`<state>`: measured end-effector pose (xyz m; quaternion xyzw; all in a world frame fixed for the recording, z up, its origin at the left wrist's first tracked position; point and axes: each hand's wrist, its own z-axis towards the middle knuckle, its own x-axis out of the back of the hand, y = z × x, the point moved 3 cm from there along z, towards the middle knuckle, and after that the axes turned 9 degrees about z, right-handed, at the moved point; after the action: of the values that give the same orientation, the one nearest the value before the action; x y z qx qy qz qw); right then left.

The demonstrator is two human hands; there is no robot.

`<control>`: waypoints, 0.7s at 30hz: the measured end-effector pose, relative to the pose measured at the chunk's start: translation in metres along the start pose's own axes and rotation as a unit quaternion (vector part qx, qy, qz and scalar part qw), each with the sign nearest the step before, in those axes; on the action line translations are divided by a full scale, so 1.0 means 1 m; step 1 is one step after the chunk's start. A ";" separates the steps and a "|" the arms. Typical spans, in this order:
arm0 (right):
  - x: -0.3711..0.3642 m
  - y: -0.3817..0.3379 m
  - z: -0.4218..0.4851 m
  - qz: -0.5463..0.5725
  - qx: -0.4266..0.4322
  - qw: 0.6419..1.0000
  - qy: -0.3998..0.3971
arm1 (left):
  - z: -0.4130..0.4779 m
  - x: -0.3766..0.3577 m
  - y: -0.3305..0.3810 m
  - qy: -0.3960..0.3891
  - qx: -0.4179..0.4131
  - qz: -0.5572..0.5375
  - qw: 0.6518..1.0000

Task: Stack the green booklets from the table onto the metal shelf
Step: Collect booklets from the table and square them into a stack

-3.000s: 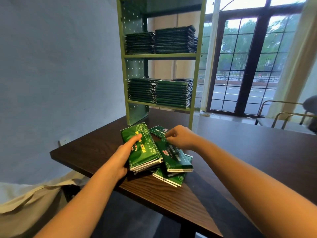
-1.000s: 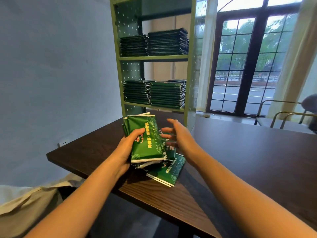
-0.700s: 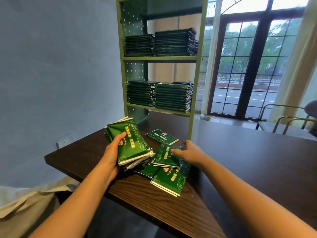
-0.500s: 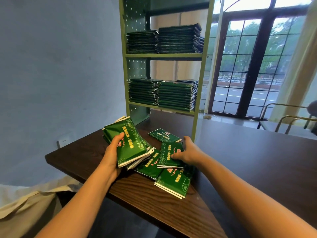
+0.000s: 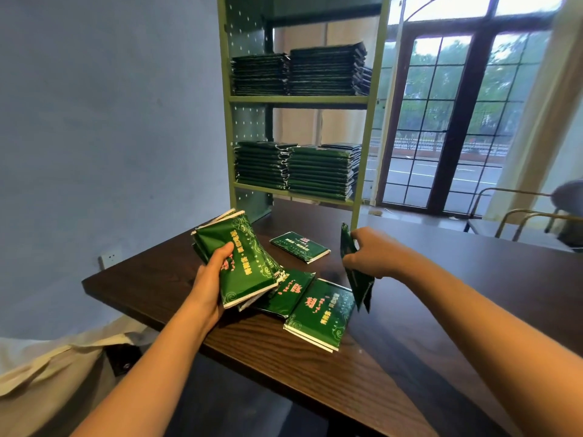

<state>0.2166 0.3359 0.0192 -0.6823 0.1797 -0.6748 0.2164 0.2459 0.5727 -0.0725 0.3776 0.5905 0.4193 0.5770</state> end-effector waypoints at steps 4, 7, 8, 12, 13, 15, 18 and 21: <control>-0.009 -0.008 -0.007 -0.078 -0.014 0.995 -0.062 | 0.000 0.000 0.000 0.002 0.001 -0.003 1.000; -0.026 -0.010 -0.004 0.031 -0.045 0.992 -0.112 | 0.000 0.001 -0.001 0.009 0.003 -0.009 1.000; -0.030 -0.010 -0.003 0.081 -0.058 0.988 -0.120 | 0.000 0.001 -0.001 0.013 0.003 -0.010 1.000; -0.040 -0.007 0.003 0.163 -0.076 0.972 -0.152 | 0.002 0.002 -0.002 0.019 0.005 -0.014 1.000; -0.042 -0.006 0.006 0.153 -0.066 0.974 -0.153 | 0.002 0.001 -0.002 0.019 0.006 -0.012 1.000; -0.043 -0.003 0.013 0.054 -0.016 0.991 -0.124 | 0.002 0.002 -0.002 0.023 0.007 -0.006 1.000; -0.047 0.003 0.021 -0.083 0.041 0.992 -0.083 | 0.004 0.003 -0.004 0.034 0.012 -0.007 0.999; -0.057 0.005 0.021 -0.045 0.045 0.988 -0.139 | 0.005 0.006 -0.005 0.039 0.015 -0.010 0.999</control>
<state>0.2363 0.3631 -0.0316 -0.7662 0.0869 -0.5900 0.2392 0.2512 0.5765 -0.0792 0.3632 0.6225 0.4189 0.5524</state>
